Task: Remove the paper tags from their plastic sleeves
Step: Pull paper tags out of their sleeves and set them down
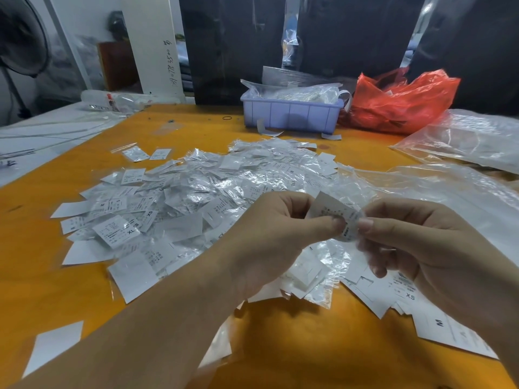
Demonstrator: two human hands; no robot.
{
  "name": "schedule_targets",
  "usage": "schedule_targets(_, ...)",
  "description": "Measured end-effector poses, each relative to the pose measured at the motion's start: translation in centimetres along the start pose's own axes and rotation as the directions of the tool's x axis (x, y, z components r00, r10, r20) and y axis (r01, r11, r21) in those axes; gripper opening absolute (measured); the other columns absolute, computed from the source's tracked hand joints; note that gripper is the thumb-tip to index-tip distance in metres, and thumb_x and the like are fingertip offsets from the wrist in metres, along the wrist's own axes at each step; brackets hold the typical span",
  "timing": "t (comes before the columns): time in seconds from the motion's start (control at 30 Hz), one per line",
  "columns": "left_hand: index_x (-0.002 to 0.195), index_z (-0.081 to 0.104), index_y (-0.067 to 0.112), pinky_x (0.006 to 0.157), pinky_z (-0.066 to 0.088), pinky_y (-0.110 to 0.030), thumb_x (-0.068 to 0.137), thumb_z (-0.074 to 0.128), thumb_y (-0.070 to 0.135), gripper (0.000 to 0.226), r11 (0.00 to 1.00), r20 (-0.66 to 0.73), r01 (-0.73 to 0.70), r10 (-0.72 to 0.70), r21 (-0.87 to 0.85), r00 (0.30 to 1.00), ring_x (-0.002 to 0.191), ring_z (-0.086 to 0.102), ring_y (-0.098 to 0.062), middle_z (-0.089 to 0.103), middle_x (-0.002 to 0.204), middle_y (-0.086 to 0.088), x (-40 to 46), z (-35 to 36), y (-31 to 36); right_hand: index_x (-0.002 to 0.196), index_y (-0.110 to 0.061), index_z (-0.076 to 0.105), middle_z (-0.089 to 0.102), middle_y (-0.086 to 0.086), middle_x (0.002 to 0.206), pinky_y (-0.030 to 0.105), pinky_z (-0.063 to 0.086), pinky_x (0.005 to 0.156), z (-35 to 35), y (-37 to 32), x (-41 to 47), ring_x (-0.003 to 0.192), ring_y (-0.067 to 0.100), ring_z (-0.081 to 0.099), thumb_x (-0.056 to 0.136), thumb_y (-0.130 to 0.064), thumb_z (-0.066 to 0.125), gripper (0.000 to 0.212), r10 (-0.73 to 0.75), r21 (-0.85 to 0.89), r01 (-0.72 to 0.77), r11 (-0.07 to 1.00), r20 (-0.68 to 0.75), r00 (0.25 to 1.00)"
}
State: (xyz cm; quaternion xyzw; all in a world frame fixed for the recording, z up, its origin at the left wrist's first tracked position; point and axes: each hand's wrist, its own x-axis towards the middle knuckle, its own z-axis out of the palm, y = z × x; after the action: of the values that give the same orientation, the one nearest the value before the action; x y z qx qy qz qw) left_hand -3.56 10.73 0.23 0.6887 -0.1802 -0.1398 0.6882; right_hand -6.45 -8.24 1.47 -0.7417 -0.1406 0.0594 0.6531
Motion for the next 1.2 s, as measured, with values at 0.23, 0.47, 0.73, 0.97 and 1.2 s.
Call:
schedule_targets(0.23,0.105,0.068,0.001,0.050,0.039,-0.002,0.092,0.059,0.002,0.017,0.999,0.039,0.030,-0.031,0.028,0.999,0.049,0.054,0.009,0.062,0.059,0.017,-0.1,0.2,0.3,0.078,-0.010,0.075,0.062,0.010,0.065,0.023,0.048,0.048,0.0,0.0,0.0,0.054,0.018,0.054,0.046,-0.053,0.089,0.055,-0.020,-0.022,0.019,1.000,-0.064,0.998)
schedule_targets(0.47,0.097,0.073,0.018,0.056,0.043,-0.017,0.090,0.066,0.025,0.013,0.992,-0.059,0.104,-0.100,0.073,0.993,0.061,0.051,-0.004,0.060,0.067,0.012,-0.1,0.6,-0.2,0.075,-0.013,0.075,0.062,0.012,0.066,0.028,0.051,0.050,0.8,0.4,0.0,0.053,0.020,0.055,0.061,-0.034,0.074,0.025,-0.011,0.040,0.017,0.999,-0.141,0.990)
schedule_targets(0.73,0.105,0.075,0.018,0.059,0.042,-0.023,0.080,0.075,0.030,0.028,0.989,-0.026,0.095,-0.093,0.115,0.995,0.065,0.050,-0.008,0.062,0.075,0.005,-0.1,0.3,0.0,0.077,-0.016,0.077,0.065,0.010,0.069,0.027,0.053,0.052,1.1,0.1,0.0,0.058,0.017,0.059,0.058,-0.034,0.072,0.027,0.003,-0.019,-0.005,1.000,-0.055,0.999)
schedule_targets(0.97,0.105,0.069,0.013,0.057,0.049,-0.024,0.088,0.066,0.010,0.018,0.983,0.026,0.126,-0.130,0.132,0.991,0.068,0.062,-0.008,0.067,0.089,-0.004,-0.2,0.5,-0.1,0.076,-0.017,0.075,0.069,0.008,0.071,0.028,0.054,0.053,1.2,0.6,0.0,0.059,0.015,0.059,0.065,-0.036,0.066,0.023,-0.042,-0.095,0.028,0.995,-0.147,0.988)
schedule_targets(1.2,0.097,0.072,0.010,0.054,0.044,-0.019,0.090,0.068,0.018,0.012,0.981,0.021,0.040,-0.045,0.191,0.999,0.062,0.059,-0.005,0.068,0.070,0.005,-0.4,0.4,0.0,0.077,-0.019,0.075,0.072,0.010,0.076,0.030,0.054,0.057,1.1,0.5,0.0,0.068,0.024,0.065,0.063,-0.040,0.068,0.026,-0.063,-0.140,0.047,0.989,-0.108,0.992)
